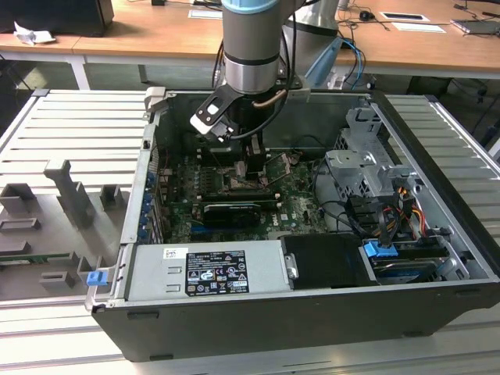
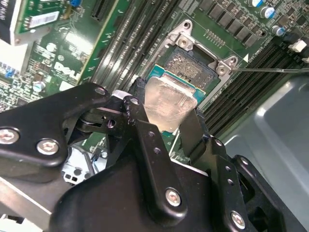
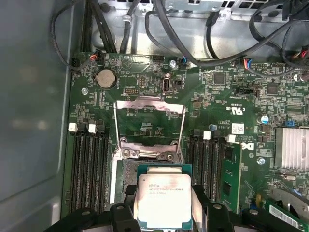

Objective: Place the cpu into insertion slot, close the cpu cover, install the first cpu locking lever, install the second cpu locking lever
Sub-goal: 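Place the cpu into insertion slot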

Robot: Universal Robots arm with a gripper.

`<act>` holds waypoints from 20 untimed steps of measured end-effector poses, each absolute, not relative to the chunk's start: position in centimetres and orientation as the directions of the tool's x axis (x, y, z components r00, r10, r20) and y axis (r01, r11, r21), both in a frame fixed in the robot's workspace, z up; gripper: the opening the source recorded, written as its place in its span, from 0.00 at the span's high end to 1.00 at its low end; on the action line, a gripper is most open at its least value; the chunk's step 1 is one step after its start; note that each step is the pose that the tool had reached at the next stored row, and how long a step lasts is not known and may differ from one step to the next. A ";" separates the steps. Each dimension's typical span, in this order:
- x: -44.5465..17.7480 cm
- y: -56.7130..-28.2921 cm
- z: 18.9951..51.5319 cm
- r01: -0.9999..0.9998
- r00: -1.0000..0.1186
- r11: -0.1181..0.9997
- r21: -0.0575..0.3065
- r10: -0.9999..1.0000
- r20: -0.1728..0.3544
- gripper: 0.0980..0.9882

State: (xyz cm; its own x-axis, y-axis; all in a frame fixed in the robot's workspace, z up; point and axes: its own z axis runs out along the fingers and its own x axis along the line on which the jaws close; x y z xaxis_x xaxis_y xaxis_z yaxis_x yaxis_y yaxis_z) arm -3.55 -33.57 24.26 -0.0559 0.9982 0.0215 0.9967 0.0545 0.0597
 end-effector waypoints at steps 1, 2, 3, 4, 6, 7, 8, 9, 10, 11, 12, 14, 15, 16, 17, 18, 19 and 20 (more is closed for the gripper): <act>-3.6 -33.3 24.1 0.997 -0.056 0.055 0.060 0.998 0.022 0.52; -3.6 -33.2 24.0 0.997 -0.056 0.054 0.060 0.998 0.022 0.52; -3.7 -33.2 23.9 0.997 -0.056 0.054 0.060 0.998 0.021 0.52; -3.8 -33.2 23.8 0.997 -0.053 0.051 0.060 0.998 0.021 0.52; -3.9 -33.2 23.7 0.998 -0.033 0.031 0.060 0.999 0.022 0.52; -3.9 -33.2 23.7 0.998 -0.031 0.029 0.060 0.999 0.021 0.52; -3.9 -33.2 23.7 0.998 -0.030 0.029 0.060 0.999 0.021 0.52; -3.9 -33.2 23.7 0.998 -0.030 0.029 0.060 0.999 0.021 0.52; -4.0 -33.2 23.6 0.998 -0.030 0.029 0.060 0.999 0.022 0.52; -4.0 -33.2 23.6 0.998 -0.030 0.029 0.060 0.999 0.022 0.52; -4.1 -33.2 23.5 0.998 -0.030 0.029 0.060 0.999 0.022 0.52; -4.2 -33.2 23.0 0.998 -0.030 0.029 0.060 0.999 0.022 0.52; -4.2 -33.2 22.9 0.998 -0.030 0.028 0.060 0.999 0.022 0.52; -4.2 -33.1 22.8 0.998 -0.027 0.026 0.060 0.999 0.022 0.52; -4.3 -33.1 22.8 0.998 -0.025 0.024 0.060 0.999 0.022 0.52; -4.3 -33.1 22.8 0.998 -0.024 0.023 0.060 0.999 0.022 0.52; -4.3 -33.1 22.7 0.998 -0.022 0.020 0.060 1.000 0.022 0.52; -4.3 -33.0 22.7 0.998 -0.018 0.017 0.060 1.000 0.022 0.52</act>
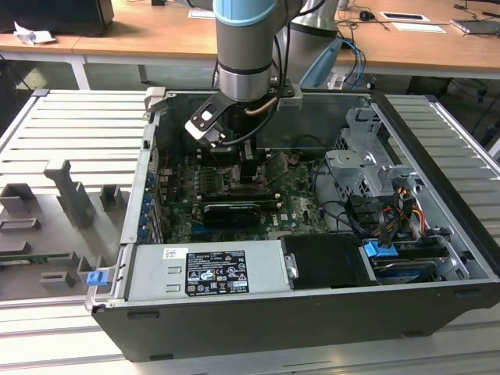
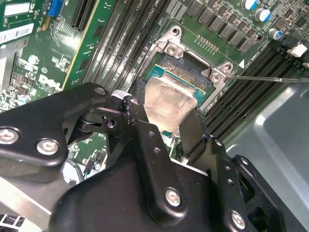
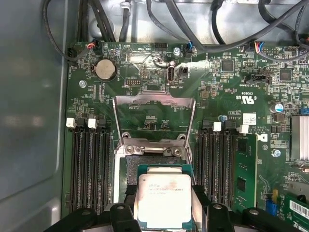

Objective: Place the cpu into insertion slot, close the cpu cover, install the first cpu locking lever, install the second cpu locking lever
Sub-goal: 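Place the cpu into insertion slot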

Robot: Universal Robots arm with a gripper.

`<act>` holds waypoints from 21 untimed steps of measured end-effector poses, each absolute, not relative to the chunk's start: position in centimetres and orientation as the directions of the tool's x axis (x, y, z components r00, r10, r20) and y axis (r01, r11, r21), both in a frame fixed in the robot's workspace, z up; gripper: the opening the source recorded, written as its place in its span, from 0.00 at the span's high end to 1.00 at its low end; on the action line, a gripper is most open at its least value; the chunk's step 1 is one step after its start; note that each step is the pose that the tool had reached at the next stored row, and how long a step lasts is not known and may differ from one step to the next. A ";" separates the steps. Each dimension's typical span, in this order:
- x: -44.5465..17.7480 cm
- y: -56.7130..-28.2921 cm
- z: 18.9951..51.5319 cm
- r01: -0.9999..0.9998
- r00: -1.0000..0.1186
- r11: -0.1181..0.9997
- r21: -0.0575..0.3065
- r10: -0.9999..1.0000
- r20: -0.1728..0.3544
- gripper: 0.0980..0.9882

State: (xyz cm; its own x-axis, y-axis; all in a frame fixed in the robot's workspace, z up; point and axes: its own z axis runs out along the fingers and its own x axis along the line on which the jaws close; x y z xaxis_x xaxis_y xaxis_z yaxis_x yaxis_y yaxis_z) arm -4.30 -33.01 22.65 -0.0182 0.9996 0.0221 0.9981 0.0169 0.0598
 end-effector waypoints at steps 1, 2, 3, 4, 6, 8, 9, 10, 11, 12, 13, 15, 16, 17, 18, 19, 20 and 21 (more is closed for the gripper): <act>-4.3 -33.0 22.6 0.998 -0.015 0.014 0.060 1.000 0.022 0.52; -4.3 -32.9 22.5 0.998 -0.013 0.011 0.060 1.000 0.022 0.52; -4.3 -32.9 22.4 0.998 -0.013 0.011 0.060 1.000 0.022 0.52; -4.3 -32.8 22.2 0.998 -0.013 0.011 0.060 1.000 0.022 0.52; -4.3 -32.7 22.0 0.998 -0.013 0.011 0.060 1.000 0.022 0.52; -4.3 -32.6 21.8 0.998 -0.013 0.011 0.060 1.000 0.022 0.52; -4.3 -32.5 21.5 0.998 -0.013 0.011 0.060 1.000 0.022 0.52; -4.3 -32.4 21.3 0.998 -0.013 0.011 0.060 1.000 0.021 0.52; -4.3 -32.3 21.1 0.998 -0.011 0.010 0.060 1.000 0.020 0.52; -4.3 -32.3 21.0 0.998 -0.011 0.010 0.060 1.000 0.020 0.52; -4.3 -32.3 20.9 0.998 -0.011 0.010 0.060 1.000 0.020 0.52; -4.3 -32.2 20.7 0.998 -0.008 0.007 0.060 1.000 0.019 0.52; -4.4 -32.2 20.6 0.998 -0.005 0.004 0.060 1.000 0.019 0.52; -4.4 -32.0 20.6 0.998 -0.005 0.004 0.060 1.000 0.019 0.52; -4.4 -31.9 20.5 0.998 -0.005 0.004 0.060 1.000 0.019 0.52; -4.4 -31.9 20.5 0.998 -0.005 0.004 0.060 1.000 0.018 0.52; -4.4 -31.9 20.4 0.998 -0.005 0.004 0.060 1.000 0.018 0.52; -4.4 -31.9 20.3 0.998 -0.006 0.004 0.060 1.000 0.018 0.52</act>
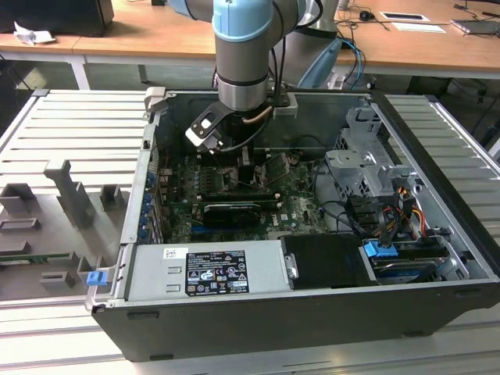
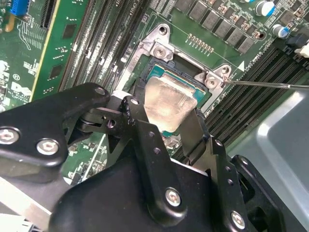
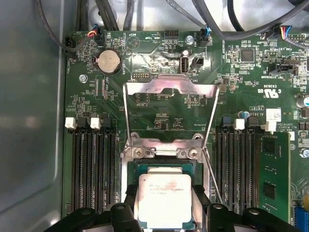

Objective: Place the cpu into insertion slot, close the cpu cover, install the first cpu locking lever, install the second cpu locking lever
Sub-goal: 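Place the cpu into insertion slot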

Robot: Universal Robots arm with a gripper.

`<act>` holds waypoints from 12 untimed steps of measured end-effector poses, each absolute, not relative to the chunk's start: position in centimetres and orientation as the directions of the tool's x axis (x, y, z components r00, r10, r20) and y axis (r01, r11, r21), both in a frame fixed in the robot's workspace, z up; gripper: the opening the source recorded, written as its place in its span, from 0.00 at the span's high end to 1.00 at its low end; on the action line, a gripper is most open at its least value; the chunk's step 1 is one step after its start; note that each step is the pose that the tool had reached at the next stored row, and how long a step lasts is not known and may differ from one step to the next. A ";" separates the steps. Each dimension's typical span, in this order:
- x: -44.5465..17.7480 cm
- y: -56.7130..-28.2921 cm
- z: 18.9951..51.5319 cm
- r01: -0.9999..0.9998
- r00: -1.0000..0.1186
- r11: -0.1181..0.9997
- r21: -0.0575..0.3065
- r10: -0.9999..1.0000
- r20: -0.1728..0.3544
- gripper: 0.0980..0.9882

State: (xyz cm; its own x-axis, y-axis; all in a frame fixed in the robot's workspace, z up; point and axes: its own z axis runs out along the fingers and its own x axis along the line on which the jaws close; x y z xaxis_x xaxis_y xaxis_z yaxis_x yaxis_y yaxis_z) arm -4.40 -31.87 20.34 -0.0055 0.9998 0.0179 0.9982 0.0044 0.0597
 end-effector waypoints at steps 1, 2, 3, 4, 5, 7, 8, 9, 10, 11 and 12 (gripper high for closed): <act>-4.4 -31.9 20.3 0.998 -0.005 0.004 0.060 1.000 0.017 0.52; -4.4 -31.9 20.2 0.998 -0.005 0.004 0.060 1.000 0.016 0.52; -4.4 -31.9 20.2 0.998 -0.005 0.004 0.060 1.000 0.016 0.52; -4.4 -31.9 20.2 0.998 -0.005 0.004 0.060 1.000 0.016 0.52; -4.4 -31.9 20.2 0.998 -0.004 0.003 0.060 1.000 0.016 0.52; -4.4 -31.9 20.2 0.998 -0.003 0.002 0.060 1.000 0.016 0.52; -4.4 -31.9 20.2 0.998 -0.001 0.000 0.060 1.000 0.016 0.52; -4.4 -31.9 20.2 0.998 0.002 -0.003 0.060 1.000 0.015 0.52; -4.4 -31.9 20.2 0.998 0.005 -0.006 0.060 1.000 0.015 0.52; -4.4 -31.9 20.2 0.998 0.006 -0.007 0.060 1.000 0.015 0.52; -4.4 -31.8 20.1 0.998 0.006 -0.007 0.060 1.000 0.015 0.52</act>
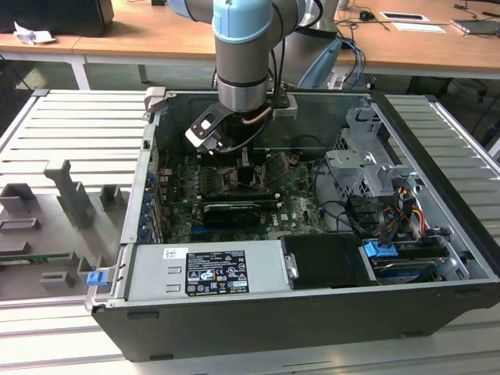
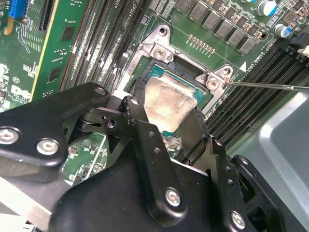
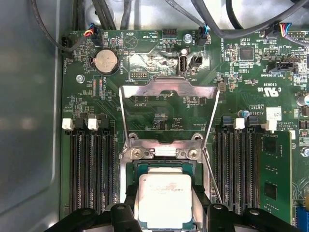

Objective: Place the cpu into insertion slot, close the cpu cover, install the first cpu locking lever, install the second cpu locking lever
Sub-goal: 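Place the cpu into insertion slot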

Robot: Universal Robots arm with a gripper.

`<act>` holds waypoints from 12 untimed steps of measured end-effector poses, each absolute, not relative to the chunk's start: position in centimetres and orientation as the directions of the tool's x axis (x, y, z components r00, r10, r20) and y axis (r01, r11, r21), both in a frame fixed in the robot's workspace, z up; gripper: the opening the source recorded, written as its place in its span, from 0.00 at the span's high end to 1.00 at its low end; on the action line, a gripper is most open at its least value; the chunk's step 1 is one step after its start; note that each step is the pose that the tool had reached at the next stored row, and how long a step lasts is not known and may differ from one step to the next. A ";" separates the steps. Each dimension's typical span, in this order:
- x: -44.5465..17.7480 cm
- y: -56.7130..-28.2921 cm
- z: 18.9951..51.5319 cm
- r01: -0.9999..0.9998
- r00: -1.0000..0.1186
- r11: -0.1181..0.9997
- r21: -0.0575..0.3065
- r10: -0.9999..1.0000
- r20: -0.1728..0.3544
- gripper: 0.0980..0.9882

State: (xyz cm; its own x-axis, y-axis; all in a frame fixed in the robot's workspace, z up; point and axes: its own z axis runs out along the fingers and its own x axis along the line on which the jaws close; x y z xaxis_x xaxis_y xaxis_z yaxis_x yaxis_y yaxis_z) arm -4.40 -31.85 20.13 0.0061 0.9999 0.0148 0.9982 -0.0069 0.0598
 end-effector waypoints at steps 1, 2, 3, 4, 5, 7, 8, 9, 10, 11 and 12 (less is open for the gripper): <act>-4.4 -31.8 20.1 0.998 0.006 -0.007 0.060 1.000 0.015 0.52; -4.4 -31.9 20.1 0.998 0.006 -0.007 0.060 1.000 0.015 0.52; -4.4 -31.9 20.1 0.998 0.006 -0.007 0.060 1.000 0.015 0.52; -4.4 -31.9 20.1 0.998 0.006 -0.007 0.060 1.000 0.015 0.52; -4.4 -31.9 20.1 0.998 0.006 -0.007 0.060 1.000 0.015 0.52; -4.4 -31.9 20.1 0.998 0.006 -0.007 0.060 1.000 0.015 0.52; -4.4 -31.9 20.1 0.998 0.006 -0.007 0.060 1.000 0.015 0.51; -4.4 -31.9 20.1 0.998 0.006 -0.007 0.060 1.000 0.015 0.43; -4.4 -31.8 20.1 0.998 0.006 -0.007 0.060 1.000 0.015 0.43; -4.4 -31.8 20.1 0.998 0.006 -0.007 0.060 1.000 0.015 0.43; -4.4 -31.8 20.2 0.998 0.006 -0.007 0.060 1.000 0.015 0.43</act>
